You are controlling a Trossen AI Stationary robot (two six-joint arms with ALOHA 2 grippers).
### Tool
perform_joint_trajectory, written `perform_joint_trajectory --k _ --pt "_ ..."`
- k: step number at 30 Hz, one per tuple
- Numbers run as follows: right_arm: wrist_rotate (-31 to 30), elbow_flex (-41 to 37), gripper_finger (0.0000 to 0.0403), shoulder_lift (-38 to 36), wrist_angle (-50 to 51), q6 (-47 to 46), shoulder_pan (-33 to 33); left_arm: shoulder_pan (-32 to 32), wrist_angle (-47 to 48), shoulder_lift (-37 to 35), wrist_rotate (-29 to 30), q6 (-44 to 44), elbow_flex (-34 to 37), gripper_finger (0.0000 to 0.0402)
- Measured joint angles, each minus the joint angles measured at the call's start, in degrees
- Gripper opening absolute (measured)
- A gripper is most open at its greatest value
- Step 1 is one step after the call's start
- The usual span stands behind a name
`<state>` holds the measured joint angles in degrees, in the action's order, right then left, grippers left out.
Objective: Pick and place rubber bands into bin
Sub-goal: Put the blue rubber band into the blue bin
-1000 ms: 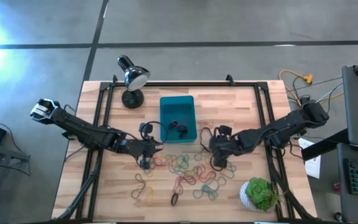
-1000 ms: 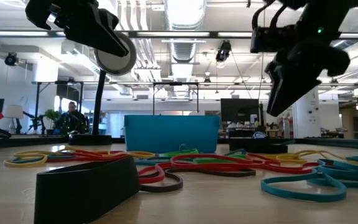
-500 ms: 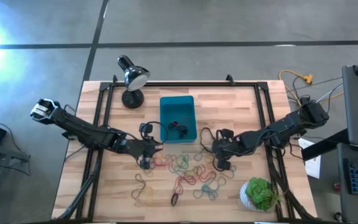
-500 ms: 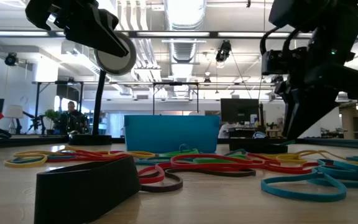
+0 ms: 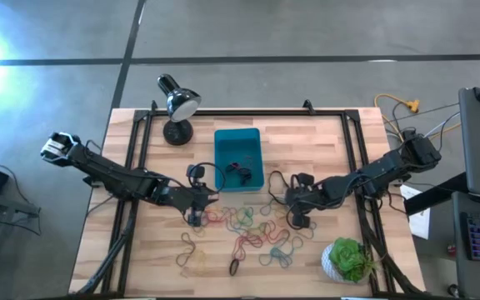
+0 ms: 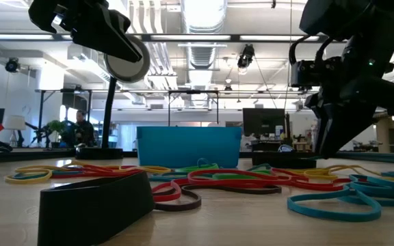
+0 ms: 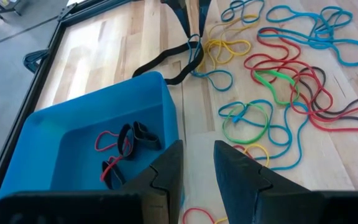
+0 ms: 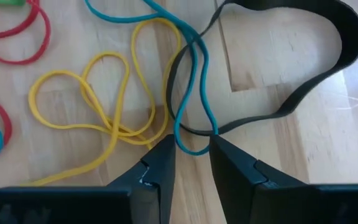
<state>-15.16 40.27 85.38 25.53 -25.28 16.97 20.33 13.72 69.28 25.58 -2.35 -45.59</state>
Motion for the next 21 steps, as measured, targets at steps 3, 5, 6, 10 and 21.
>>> perform_joint_trajectory --k 3,5,6,10,21 --pt "0.0 -0.1 0.0091 0.0 -1.0 0.3 0.0 0.0 0.0 0.0 0.0 0.0 0.0 0.0075" --pt "0.0 -0.1 0.0089 0.0 -1.3 0.3 0.0 0.0 0.0 0.0 0.0 0.0 0.0 0.0075" --pt "0.0 -0.1 0.0088 0.0 -1.5 0.3 0.0 0.0 0.0 0.0 0.0 0.0 0.0 0.0075" --pt "0.0 -0.2 0.0092 0.0 -1.8 0.5 0.0 0.0 0.1 0.0 0.0 0.0 0.0 0.0075" --pt "-0.7 0.0 0.0114 6.2 -2.2 1.0 0.0 0.0 0.2 0.0 0.0 0.0 0.0 0.0075"
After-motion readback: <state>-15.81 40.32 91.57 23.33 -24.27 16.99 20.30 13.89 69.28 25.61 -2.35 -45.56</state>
